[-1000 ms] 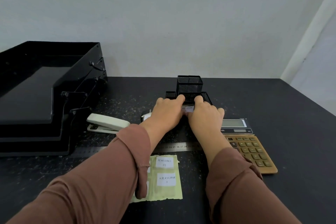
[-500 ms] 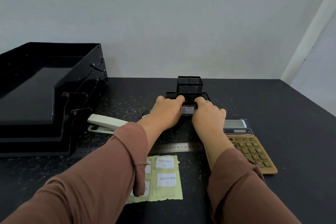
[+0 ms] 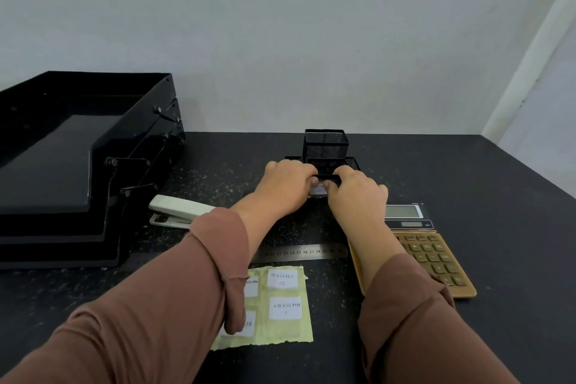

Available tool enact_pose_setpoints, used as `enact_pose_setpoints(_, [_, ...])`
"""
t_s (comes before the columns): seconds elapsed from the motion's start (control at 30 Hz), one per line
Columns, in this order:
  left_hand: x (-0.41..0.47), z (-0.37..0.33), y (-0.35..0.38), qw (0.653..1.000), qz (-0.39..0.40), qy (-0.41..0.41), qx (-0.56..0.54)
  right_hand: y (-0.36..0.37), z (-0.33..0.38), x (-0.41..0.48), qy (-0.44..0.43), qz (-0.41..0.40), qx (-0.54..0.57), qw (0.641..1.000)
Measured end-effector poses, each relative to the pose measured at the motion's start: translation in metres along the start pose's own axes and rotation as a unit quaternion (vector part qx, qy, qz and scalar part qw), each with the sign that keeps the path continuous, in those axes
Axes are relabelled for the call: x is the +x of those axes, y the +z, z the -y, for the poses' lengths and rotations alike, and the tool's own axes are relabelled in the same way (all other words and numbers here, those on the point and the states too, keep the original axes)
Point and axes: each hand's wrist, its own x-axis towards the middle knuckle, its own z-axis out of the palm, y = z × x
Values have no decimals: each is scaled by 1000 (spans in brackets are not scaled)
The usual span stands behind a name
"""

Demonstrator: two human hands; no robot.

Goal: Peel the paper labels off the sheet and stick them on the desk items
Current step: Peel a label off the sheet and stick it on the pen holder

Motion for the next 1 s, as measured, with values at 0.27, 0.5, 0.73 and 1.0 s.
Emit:
enact_pose_setpoints(0.27, [-4, 1, -2, 999, -9, 31, 27, 1, -1, 1, -4, 1, 7, 1000])
enact_pose_setpoints(0.5, [-19, 8, -11, 998, -24, -29, -52, -10, 0, 0, 26, 69, 22, 997])
enact_pose_setpoints(0.73, [-37, 20, -28, 996, -39, -61, -53, -33, 9, -12, 53, 81, 88, 991])
enact_pose_setpoints(1.0, [-79, 17, -59, 992, -16, -76, -99, -41, 29, -48, 10, 124, 108, 986])
